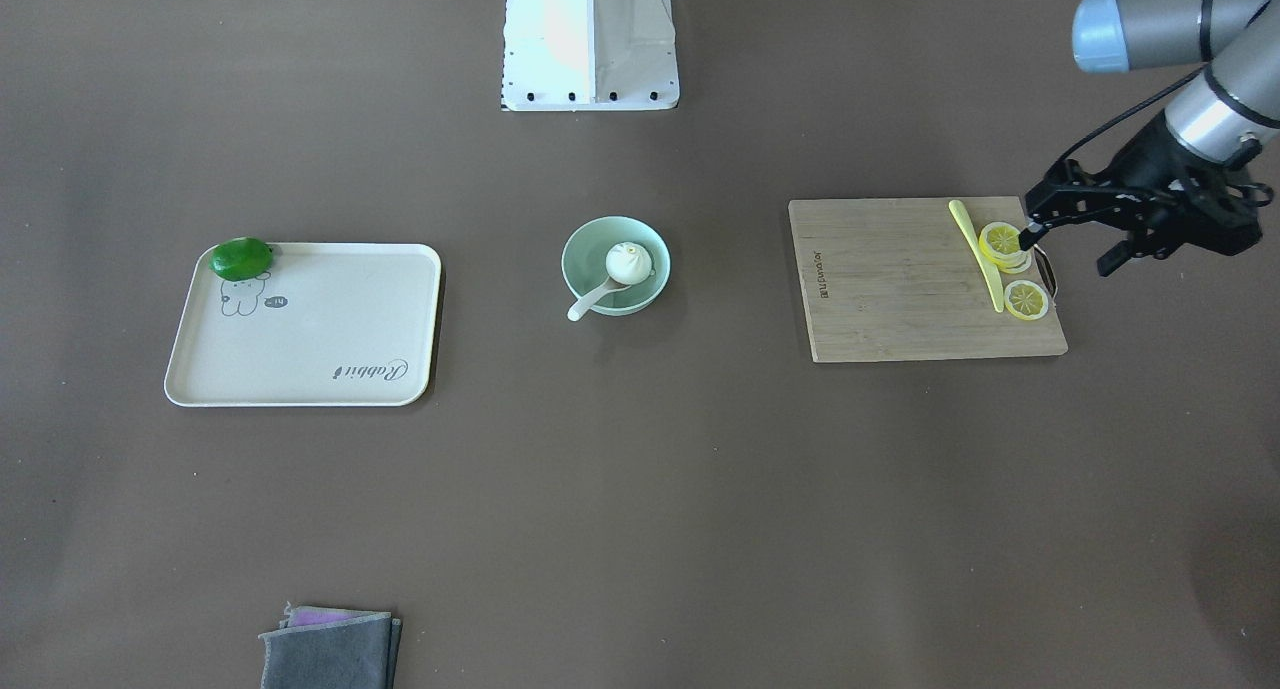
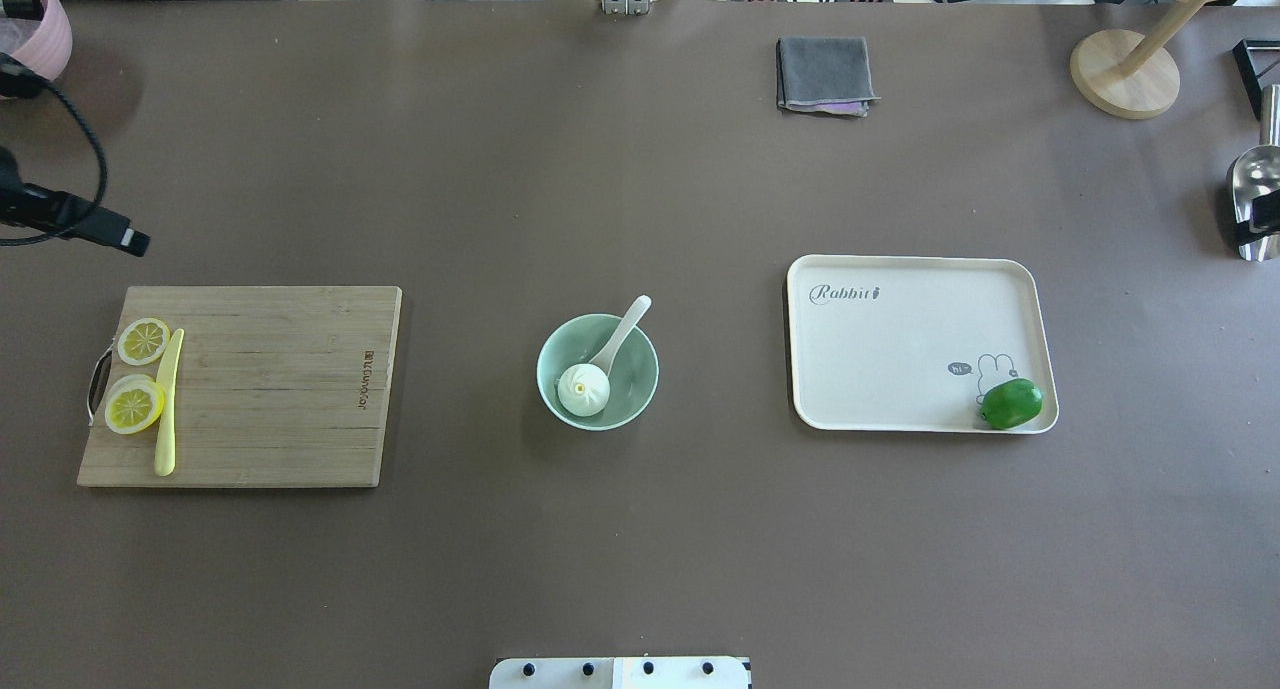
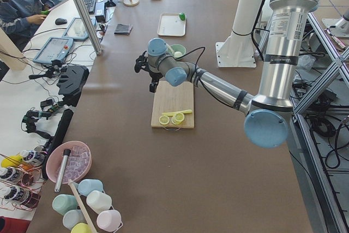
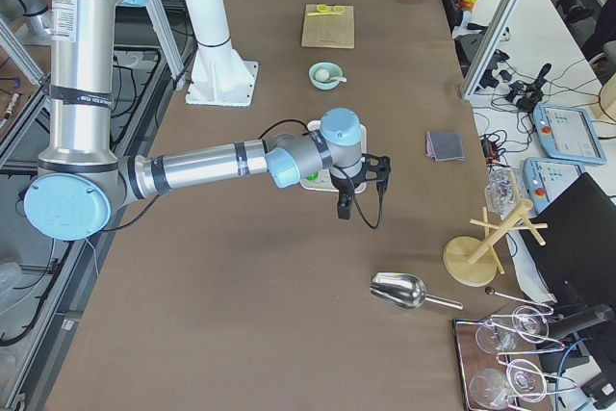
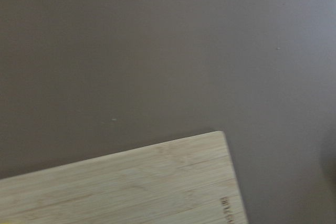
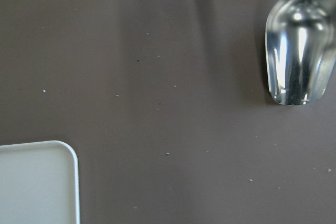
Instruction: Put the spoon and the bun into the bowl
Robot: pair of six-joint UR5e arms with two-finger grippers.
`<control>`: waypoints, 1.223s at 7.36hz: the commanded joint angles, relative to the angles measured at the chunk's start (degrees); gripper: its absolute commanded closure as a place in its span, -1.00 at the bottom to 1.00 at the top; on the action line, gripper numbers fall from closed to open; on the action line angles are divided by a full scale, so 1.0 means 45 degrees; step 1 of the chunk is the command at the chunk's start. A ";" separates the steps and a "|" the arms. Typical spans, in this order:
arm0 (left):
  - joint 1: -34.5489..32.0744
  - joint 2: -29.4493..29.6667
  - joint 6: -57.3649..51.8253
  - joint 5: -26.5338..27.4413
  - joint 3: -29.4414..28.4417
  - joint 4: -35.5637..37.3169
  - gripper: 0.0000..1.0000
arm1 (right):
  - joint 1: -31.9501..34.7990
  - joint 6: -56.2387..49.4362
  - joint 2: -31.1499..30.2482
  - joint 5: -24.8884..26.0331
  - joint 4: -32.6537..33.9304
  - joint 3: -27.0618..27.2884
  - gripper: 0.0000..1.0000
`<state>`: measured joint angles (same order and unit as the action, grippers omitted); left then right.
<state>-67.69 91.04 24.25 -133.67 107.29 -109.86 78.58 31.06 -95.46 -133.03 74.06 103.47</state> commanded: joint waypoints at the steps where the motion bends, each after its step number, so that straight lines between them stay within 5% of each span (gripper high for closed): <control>1: -0.2274 -0.0856 -0.3348 -0.0412 -0.0655 0.0581 -0.96 | 0.1559 -0.3320 0.0041 -0.0574 0.0006 -0.1584 -1.00; 3: -0.3490 -0.0915 -0.5691 -0.0394 -0.0930 0.1946 -0.96 | 0.1659 -0.3951 0.0042 -0.0535 -0.0013 -0.1803 -1.00; 7: -0.3981 -0.0896 -0.5780 -0.0277 -0.0620 0.3471 -0.96 | 0.1679 -0.4265 -0.0016 -0.0535 -0.0033 -0.1764 -1.00; 9: -0.4021 -0.1923 -0.5819 -0.0277 -0.0638 0.3361 -0.96 | 0.1679 -0.4266 -0.0095 -0.0555 -0.0033 -0.1667 -1.00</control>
<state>-85.58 85.68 -1.86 -134.91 104.31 -94.77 86.10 11.93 -95.64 -135.45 73.91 95.73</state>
